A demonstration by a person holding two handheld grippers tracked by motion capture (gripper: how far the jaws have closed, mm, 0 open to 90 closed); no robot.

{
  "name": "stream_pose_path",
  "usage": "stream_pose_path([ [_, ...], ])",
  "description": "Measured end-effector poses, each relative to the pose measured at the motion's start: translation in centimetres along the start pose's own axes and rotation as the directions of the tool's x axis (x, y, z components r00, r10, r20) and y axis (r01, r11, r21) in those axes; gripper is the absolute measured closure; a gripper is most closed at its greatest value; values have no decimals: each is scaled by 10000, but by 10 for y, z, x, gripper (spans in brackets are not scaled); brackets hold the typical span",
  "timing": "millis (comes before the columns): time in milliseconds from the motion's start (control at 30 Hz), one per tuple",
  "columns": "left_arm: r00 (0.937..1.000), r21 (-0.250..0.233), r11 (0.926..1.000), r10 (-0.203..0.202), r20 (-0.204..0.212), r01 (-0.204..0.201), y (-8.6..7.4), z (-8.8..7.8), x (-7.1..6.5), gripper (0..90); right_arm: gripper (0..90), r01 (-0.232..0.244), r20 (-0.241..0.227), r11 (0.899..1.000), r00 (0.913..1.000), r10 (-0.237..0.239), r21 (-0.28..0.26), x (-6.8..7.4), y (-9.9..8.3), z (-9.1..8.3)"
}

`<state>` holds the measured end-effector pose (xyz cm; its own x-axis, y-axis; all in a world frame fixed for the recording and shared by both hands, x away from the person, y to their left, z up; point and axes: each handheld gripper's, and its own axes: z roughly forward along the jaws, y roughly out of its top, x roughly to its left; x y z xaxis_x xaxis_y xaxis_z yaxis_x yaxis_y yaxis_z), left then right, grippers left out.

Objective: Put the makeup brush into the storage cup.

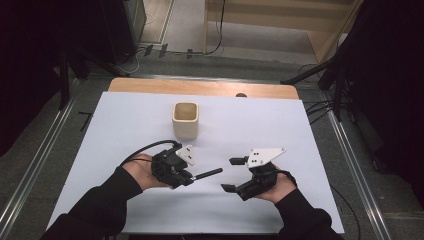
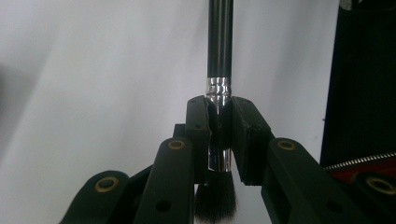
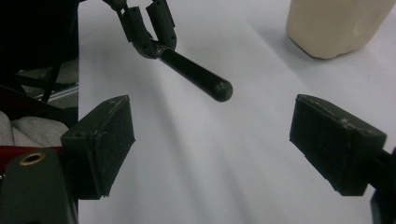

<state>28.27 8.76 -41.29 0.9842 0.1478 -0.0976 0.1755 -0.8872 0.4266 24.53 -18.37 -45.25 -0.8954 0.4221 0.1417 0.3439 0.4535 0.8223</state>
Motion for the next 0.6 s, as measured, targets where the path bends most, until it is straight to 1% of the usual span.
stream_pose_path([
  [67,9998,98,9999,138,105,-140,1,1,-1,781,147,-8,-79,9999,10000,9,117,0,3,2],
  [100,9995,130,9995,277,136,-278,1,2,-2,781,149,65,-162,9998,9998,-63,161,0,4,3],
  [133,9994,216,9993,298,151,-302,2,2,-3,781,151,191,-212,9996,9996,-186,222,-1,5,5],
  [167,9990,284,9989,358,251,-365,2,3,-3,781,151,262,-269,9991,9993,-253,327,-1,7,6],
  [200,9990,284,9989,358,251,-365,2,3,-3,781,153,260,-329,9988,9992,-247,408,0,8,8],
  [233,9983,347,9983,463,367,-476,2,3,-3,781,159,269,-401,9986,9989,-250,457,-1,9,9],
  [267,9983,347,9983,463,367,-476,2,3,-3,781,165,266,-465,9983,9986,-241,519,-1,10,10],
  [333,9971,449,9964,703,289,-715,4,3,-6,781,176,291,-697,9977,9973,-248,609,-1,12,13],
  [400,9959,606,9944,849,303,-866,5,2,-6,781,184,347,-871,9965,9958,-281,759,-2,14,17],
  [500,9958,562,9948,822,406,-844,6,3,-7,781,194,431,-1152,9941,9928,-314,999,-2,14,23],
  [600,9942,755,9928,881,611,-926,8,3,-3,781,201,558,-1402,9913,9894,-388,1193,-1,15,27],
])
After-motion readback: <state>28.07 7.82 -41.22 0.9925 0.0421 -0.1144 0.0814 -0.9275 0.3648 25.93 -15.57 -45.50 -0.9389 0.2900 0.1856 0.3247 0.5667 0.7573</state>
